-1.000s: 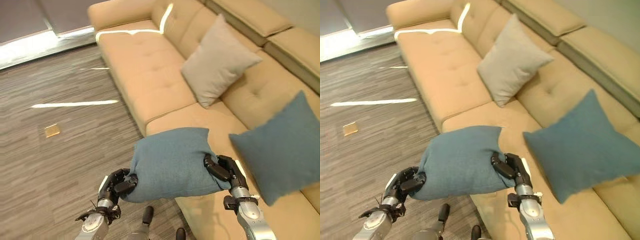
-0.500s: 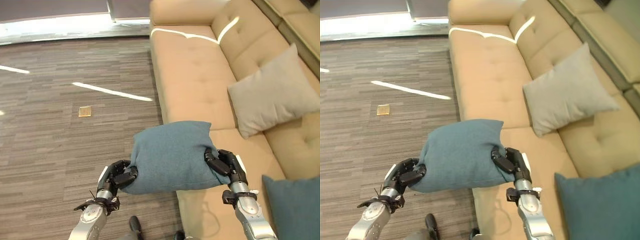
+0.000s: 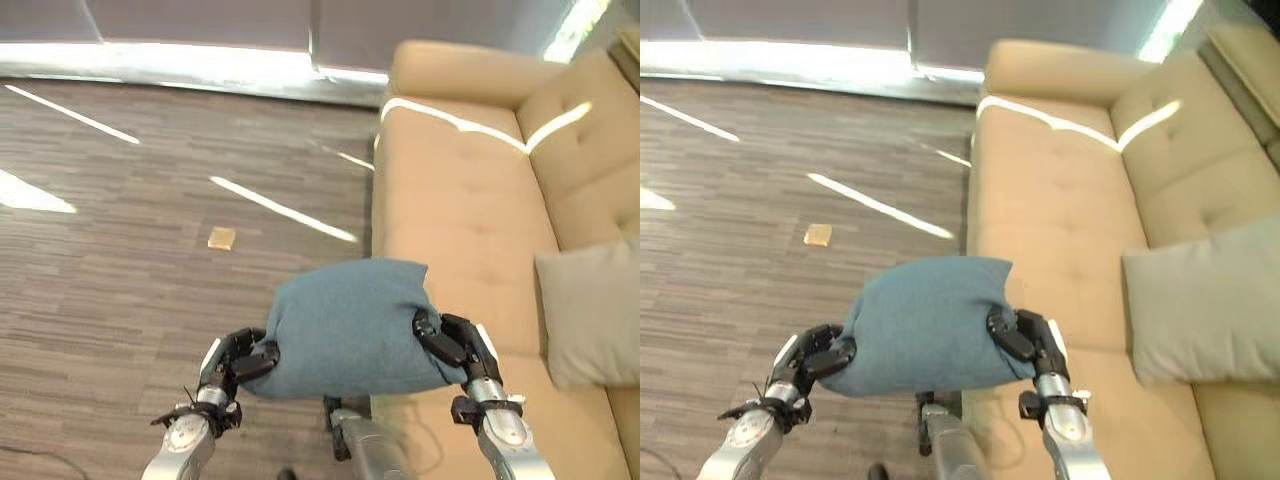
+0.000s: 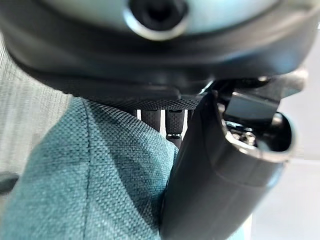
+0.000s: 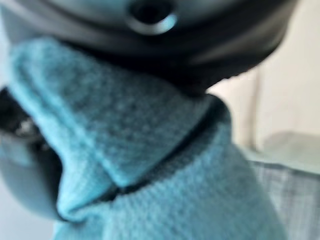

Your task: Pick up all the scattered cushions and arrange them neatly on the sofa.

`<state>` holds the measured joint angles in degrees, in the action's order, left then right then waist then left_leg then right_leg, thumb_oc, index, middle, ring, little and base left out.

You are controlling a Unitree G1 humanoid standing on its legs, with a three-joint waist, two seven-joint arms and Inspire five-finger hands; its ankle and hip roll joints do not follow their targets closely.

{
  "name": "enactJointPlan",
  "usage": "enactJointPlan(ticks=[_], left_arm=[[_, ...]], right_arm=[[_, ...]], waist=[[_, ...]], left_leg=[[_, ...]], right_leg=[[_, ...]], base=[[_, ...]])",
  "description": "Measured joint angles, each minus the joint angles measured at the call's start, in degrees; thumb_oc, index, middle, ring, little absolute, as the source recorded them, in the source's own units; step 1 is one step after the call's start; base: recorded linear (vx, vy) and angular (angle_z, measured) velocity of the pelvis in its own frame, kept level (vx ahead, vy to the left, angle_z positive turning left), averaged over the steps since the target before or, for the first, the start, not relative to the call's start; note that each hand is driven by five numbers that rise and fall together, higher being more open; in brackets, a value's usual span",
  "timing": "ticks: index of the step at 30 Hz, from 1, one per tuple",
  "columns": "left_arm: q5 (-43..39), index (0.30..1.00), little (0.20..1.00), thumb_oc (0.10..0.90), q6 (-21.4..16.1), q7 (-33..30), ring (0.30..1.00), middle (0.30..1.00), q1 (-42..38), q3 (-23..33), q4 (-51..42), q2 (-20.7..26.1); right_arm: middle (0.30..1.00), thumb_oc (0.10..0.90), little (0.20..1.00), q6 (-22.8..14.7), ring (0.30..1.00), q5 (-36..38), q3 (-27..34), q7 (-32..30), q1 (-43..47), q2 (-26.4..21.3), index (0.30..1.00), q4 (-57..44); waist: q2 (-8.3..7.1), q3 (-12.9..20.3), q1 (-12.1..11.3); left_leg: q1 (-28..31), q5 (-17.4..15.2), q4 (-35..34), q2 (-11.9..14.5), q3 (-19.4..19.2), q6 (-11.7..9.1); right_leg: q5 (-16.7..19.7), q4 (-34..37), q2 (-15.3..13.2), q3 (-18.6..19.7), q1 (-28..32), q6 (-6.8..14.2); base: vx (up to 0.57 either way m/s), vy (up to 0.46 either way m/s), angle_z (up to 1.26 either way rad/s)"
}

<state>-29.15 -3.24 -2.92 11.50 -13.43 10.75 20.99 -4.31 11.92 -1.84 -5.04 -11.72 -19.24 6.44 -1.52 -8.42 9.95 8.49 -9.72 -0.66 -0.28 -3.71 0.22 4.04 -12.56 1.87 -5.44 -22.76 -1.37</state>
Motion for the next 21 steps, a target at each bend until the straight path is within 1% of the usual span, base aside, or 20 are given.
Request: enactJointPlan(ticks=[1,2,3,4,6,7,8,9,10,11,12,13,14,15,16,17,18,19,20,21], left_arm=[[0.0,0.300,0.300,0.400,0.1,0.0,0.300,0.300,-0.3,0.0,-0.1,-0.3],[0.0,0.300,0.300,0.400,0.1,0.1,0.300,0.300,-0.6,0.0,-0.1,-0.2],[0.0,0.300,0.300,0.400,0.2,0.2,0.300,0.300,-1.0,0.1,-0.1,-0.1],[0.0,0.300,0.300,0.400,0.2,0.3,0.300,0.300,-1.2,0.4,-0.4,-0.1],[0.0,0.300,0.300,0.400,0.2,0.6,0.300,0.300,-1.5,0.4,-0.5,-0.4],[0.0,0.300,0.300,0.400,0.1,0.7,0.300,0.300,-1.6,0.5,-0.7,-0.3],[0.0,0.300,0.300,0.400,0.1,0.7,0.300,0.300,-1.7,0.5,-0.8,-0.1],[0.0,0.300,0.300,0.400,0.1,1.0,0.300,0.300,-2.1,0.4,-0.8,-0.1],[0.0,0.300,0.300,0.400,0.1,1.1,0.300,0.300,-2.3,0.4,-0.9,0.0],[0.0,0.300,0.300,0.400,0.1,1.1,0.300,0.300,-2.4,0.4,-0.9,0.1],[0.0,0.300,0.300,0.400,0.6,1.1,0.300,0.300,-2.5,0.4,-0.7,0.3],[0.0,0.300,0.300,0.400,0.9,1.1,0.300,0.300,-2.5,0.4,-0.5,0.3],[0.0,0.300,0.300,0.400,1.0,1.1,0.300,0.300,-2.5,0.4,-0.5,0.4],[0.0,0.300,0.300,0.400,1.1,1.1,0.300,0.300,-2.5,0.3,-0.4,0.5],[0.0,0.300,0.300,0.400,1.4,1.1,0.300,0.300,-2.4,0.2,-0.3,0.9],[0.0,0.300,0.300,0.400,1.4,1.1,0.300,0.300,-2.3,0.1,-0.3,1.0],[0.0,0.300,0.300,0.400,1.6,1.1,0.300,0.300,-2.3,0.1,-0.3,1.2],[0.0,0.300,0.300,0.400,1.6,1.1,0.300,0.300,-2.1,-0.2,-0.4,0.8],[0.0,0.300,0.300,0.400,1.6,1.1,0.300,0.300,-2.3,-0.1,-0.4,0.7],[0.0,0.300,0.300,0.400,1.6,1.1,0.300,0.300,-2.5,0.2,-0.4,1.1]], right_arm=[[0.300,0.400,0.300,0.0,0.300,0.0,0.2,0.0,0.8,-0.2,0.300,0.0],[0.300,0.400,0.300,0.0,0.300,0.0,0.3,0.1,1.1,-0.3,0.300,0.0],[0.300,0.400,0.300,0.0,0.300,0.0,0.3,0.1,1.4,-0.2,0.300,0.0],[0.300,0.400,0.300,0.0,0.300,0.1,0.4,0.1,1.7,-0.5,0.300,-0.4],[0.300,0.400,0.300,-0.1,0.300,0.6,0.6,0.1,2.2,-0.4,0.300,-0.5],[0.300,0.400,0.300,-0.1,0.300,0.8,0.7,0.0,2.2,-0.4,0.300,-0.5],[0.300,0.400,0.300,-0.2,0.300,0.9,0.8,0.0,2.2,-0.2,0.300,-0.7],[0.300,0.400,0.300,-0.2,0.300,0.9,1.3,-0.1,2.1,-0.1,0.300,-0.6],[0.300,0.400,0.300,-0.2,0.300,1.0,1.3,-0.2,2.1,-0.1,0.300,-0.6],[0.300,0.400,0.300,-0.2,0.300,1.0,1.3,-0.2,2.1,0.0,0.300,-0.6],[0.300,0.400,0.300,-0.2,0.300,0.9,1.2,-0.3,2.3,0.1,0.300,-0.2],[0.300,0.400,0.300,-0.2,0.300,0.9,1.1,-0.3,2.3,0.1,0.300,0.0],[0.300,0.400,0.300,-0.2,0.300,0.9,1.1,-0.3,2.3,0.1,0.300,0.0],[0.300,0.400,0.300,-0.2,0.300,0.9,1.3,-0.3,2.4,0.1,0.300,0.0],[0.300,0.400,0.300,-0.1,0.300,0.9,1.1,-0.3,1.9,0.2,0.300,0.0],[0.300,0.400,0.300,-0.1,0.300,0.8,1.1,-0.3,1.6,0.2,0.300,0.0],[0.300,0.400,0.300,-0.1,0.300,0.8,1.1,-0.3,1.4,0.2,0.300,0.0],[0.300,0.400,0.300,-0.1,0.300,0.7,1.1,-0.3,1.4,-0.1,0.300,-0.1],[0.300,0.400,0.300,-0.1,0.300,0.7,1.0,-0.3,1.4,0.0,0.300,-0.2],[0.300,0.400,0.300,-0.1,0.300,0.6,0.5,-0.3,1.6,0.1,0.300,-0.1]], waist=[[0.19,0.3,0.3],[0.00,0.3,0.6],[-1.02,0.2,0.5],[-2.04,0.3,0.2],[-2.81,0.1,0.2],[-3.32,0.2,0.3],[-4.11,0.4,0.6],[-4.58,0.4,0.6],[-5.20,0.5,0.3],[-5.57,0.7,0.3],[-5.95,0.6,0.2],[-5.95,0.6,-0.1],[-5.83,0.5,-0.4],[-5.75,0.4,-0.9],[-5.61,0.3,-1.4],[-5.56,0.3,-1.4],[-5.38,0.4,-1.4],[-4.10,0.7,-1.5],[-3.74,0.8,-1.2],[-3.86,0.8,-1.4]], left_leg=[[-0.9,0.0,4.5,1.8,-0.6,-1.0],[-2.5,-0.5,9.8,2.7,-1.2,-2.5],[-6.3,-1.0,19.0,3.1,-2.1,-4.9],[-12.3,-1.0,32.1,3.7,-2.0,-7.5],[-18.0,-0.8,40.6,4.3,-1.8,-7.7],[-20.2,-1.1,41.8,4.5,-2.2,-7.2],[-23.4,-1.1,39.4,4.5,-2.1,-6.8],[-25.5,-1.4,36.4,4.6,-2.2,-6.3],[-26.3,-1.5,30.6,4.5,-2.2,-5.2],[-26.8,-0.7,23.8,4.6,-2.1,-4.0],[-28.4,2.2,15.5,4.8,-1.7,-3.5],[-28.8,4.1,10.6,5.0,-0.7,-4.0],[-29.4,5.6,8.1,4.9,-0.1,-4.7],[-30.0,7.3,7.2,4.9,0.1,-4.6],[-30.3,8.7,7.8,4.6,0.1,-2.8],[-29.7,9.2,8.2,4.1,-0.2,-1.9],[-28.6,9.2,8.7,3.2,-0.6,-1.8],[-25.9,10.3,6.7,2.3,-0.6,-0.9],[-24.5,14.5,5.4,2.1,-1.0,0.8],[-23.2,15.5,4.8,1.9,-2.3,1.6]], right_leg=[[-0.5,1.7,1.5,-0.9,2.8,-1.6],[-0.6,3.3,2.0,-0.9,4.8,-2.1],[-0.5,4.9,1.9,-0.6,6.8,-3.0],[0.0,7.3,2.0,-0.2,9.7,-3.8],[-0.5,9.9,2.3,0.8,13.2,-3.4],[-0.7,11.1,2.3,1.0,14.4,-2.9],[-0.8,12.3,2.4,1.3,16.4,-2.8],[-1.5,13.6,2.6,1.8,17.4,-2.2],[-2.0,14.8,2.6,2.4,18.2,-1.5],[-2.2,15.1,2.6,2.6,18.4,-0.9],[-1.9,15.6,3.0,3.1,19.4,-1.5],[-2.2,16.5,3.3,3.7,20.6,-1.1],[-2.4,17.0,3.6,4.1,21.4,-0.8],[-2.7,17.2,4.0,4.5,22.1,-0.9],[-3.7,17.5,4.0,5.1,24.2,-0.9],[-4.6,17.5,3.8,5.2,25.3,-0.7],[-5.6,17.4,3.4,5.7,26.5,-0.3],[-7.6,15.9,3.4,6.9,27.5,-0.1],[-8.5,14.3,3.1,7.7,27.4,0.2],[-9.5,11.9,2.6,7.9,26.8,0.9]], base=[[0.25,-0.143,0.22],[0.16,-0.113,0.14],[0.14,-0.106,-0.10],[0.14,-0.094,-0.19],[0.12,-0.056,-0.20],[0.20,0.039,-0.19],[0.30,0.081,-0.17],[0.24,0.080,-0.18],[0.16,0.089,-0.18],[0.21,0.140,-0.25],[0.21,0.141,-0.26],[0.29,0.222,-0.26],[0.16,0.127,-0.32],[0.36,0.299,-0.39],[0.30,0.260,-0.38],[0.29,0.259,-0.32],[0.21,0.236,-0.33],[0.18,0.242,-0.42],[0.22,0.309,-0.51],[0.09,0.160,-0.50]])
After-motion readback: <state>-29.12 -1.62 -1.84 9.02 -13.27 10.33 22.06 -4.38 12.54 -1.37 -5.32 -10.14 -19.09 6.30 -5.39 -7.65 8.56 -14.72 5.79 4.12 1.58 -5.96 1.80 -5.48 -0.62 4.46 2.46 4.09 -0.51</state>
